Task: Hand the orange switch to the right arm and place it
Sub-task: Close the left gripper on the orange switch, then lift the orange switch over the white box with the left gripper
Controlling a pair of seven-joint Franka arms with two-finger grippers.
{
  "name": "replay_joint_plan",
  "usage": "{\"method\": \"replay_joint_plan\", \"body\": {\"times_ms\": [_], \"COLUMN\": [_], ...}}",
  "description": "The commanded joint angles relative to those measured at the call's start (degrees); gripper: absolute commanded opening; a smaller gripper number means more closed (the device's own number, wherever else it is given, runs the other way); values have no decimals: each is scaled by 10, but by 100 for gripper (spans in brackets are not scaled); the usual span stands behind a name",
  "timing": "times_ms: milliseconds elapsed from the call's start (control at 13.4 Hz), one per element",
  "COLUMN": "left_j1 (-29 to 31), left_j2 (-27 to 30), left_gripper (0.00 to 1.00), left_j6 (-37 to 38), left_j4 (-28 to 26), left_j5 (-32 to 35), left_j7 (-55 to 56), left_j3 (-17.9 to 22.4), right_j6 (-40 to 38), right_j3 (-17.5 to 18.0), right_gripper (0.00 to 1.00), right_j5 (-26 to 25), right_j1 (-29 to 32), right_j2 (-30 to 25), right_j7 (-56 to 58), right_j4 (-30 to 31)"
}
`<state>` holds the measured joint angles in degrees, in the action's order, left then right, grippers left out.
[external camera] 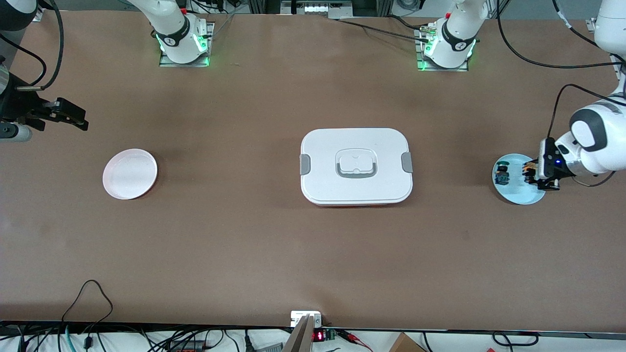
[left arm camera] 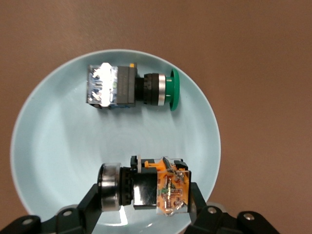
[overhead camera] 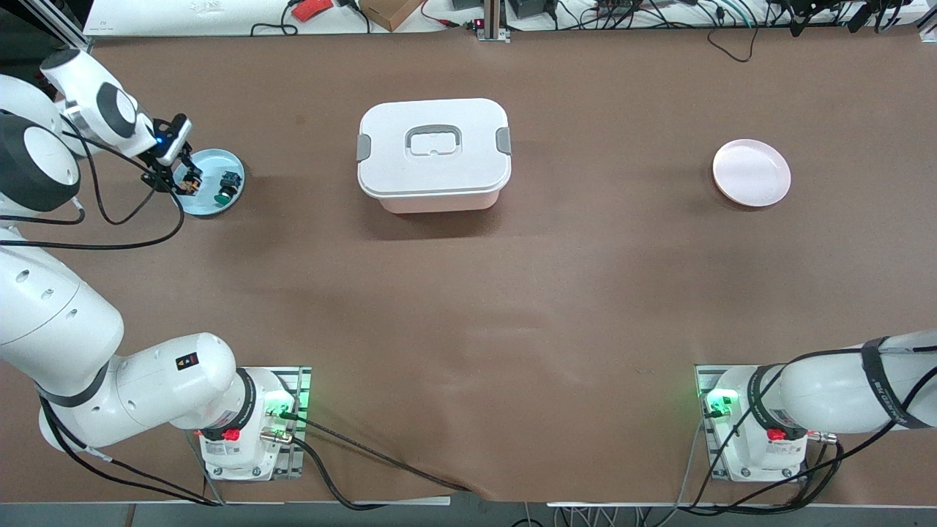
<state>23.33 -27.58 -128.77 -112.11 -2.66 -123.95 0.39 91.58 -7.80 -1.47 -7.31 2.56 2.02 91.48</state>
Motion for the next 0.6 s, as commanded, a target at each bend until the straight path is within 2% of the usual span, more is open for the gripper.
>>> {"method": "replay_joint_plan", "body": {"times_ms": [0, 299, 523], "left_j1": [8, 7, -11], "left_j2": [0, -1, -1], "left_gripper": [0, 0, 0], "left_j6": [95, 241, 371], "left_j4": [44, 95, 140], "left_j5": [-53, -148, -241], "left_j7": [-14, -40, -33], "left_j3": [-8, -37, -41], "right_j6": [-4, -4, -9], "right_j3": [0, 1, -1], "right_gripper": [100, 100, 100], "right_j5": [9, 7, 9], "right_j1": [2, 1, 5], "right_j2": [1, 2, 2], "right_j7": [-5, -6, 1], "right_j4": [-8, -8, -8]}}
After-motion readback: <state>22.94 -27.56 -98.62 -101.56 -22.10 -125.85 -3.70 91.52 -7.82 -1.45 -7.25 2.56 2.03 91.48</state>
